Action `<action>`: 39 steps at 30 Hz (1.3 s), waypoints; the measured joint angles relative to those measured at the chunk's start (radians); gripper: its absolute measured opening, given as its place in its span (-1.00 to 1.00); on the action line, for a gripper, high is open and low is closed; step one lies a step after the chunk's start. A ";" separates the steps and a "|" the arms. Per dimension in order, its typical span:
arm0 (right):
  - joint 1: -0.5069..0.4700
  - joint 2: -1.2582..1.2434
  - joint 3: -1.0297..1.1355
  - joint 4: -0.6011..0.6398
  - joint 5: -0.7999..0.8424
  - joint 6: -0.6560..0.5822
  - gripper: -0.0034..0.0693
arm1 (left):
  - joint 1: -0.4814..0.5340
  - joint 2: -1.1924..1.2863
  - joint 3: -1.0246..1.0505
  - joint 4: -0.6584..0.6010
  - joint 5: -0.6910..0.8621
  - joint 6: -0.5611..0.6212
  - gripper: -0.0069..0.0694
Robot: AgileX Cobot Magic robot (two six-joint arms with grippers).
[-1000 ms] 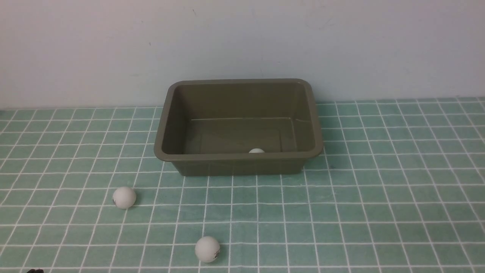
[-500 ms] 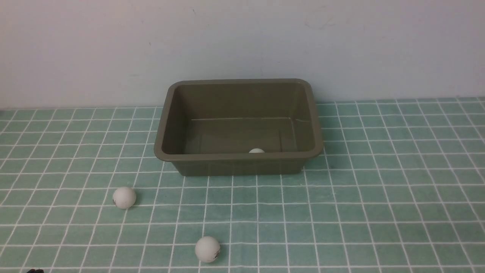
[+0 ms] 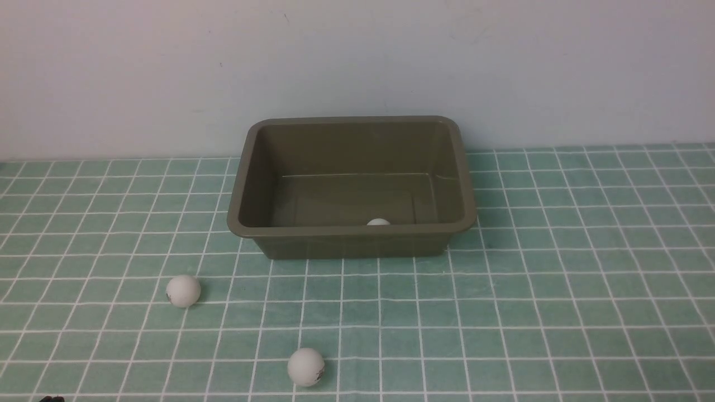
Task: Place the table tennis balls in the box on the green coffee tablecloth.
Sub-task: 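Reach for and grasp a ping pong ball on the table beside the basket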
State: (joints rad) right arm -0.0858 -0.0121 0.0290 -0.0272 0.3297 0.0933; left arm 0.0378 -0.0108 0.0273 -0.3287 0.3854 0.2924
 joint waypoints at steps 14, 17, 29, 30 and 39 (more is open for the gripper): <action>0.000 0.000 -0.004 0.073 0.047 -0.057 -0.95 | 0.000 0.000 0.000 0.000 0.000 0.000 -0.83; 0.000 0.000 -0.005 0.075 0.048 -0.057 -0.95 | 0.000 0.000 0.000 0.000 0.000 0.000 -0.83; 0.000 0.000 -0.005 0.075 0.048 -0.057 -0.95 | 0.000 0.000 0.002 -0.084 -0.066 -0.025 -0.83; 0.000 0.000 -0.005 0.075 0.048 -0.057 -0.95 | 0.000 0.000 0.002 -0.178 -0.129 -0.053 -0.83; 0.000 0.000 -0.005 0.076 0.048 -0.057 -0.95 | 0.000 0.000 0.002 -0.514 -0.281 -0.064 -0.83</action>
State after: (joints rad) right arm -0.0858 -0.0121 0.0240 0.0483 0.3776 0.0359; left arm 0.0378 -0.0108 0.0294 -0.8429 0.1048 0.2284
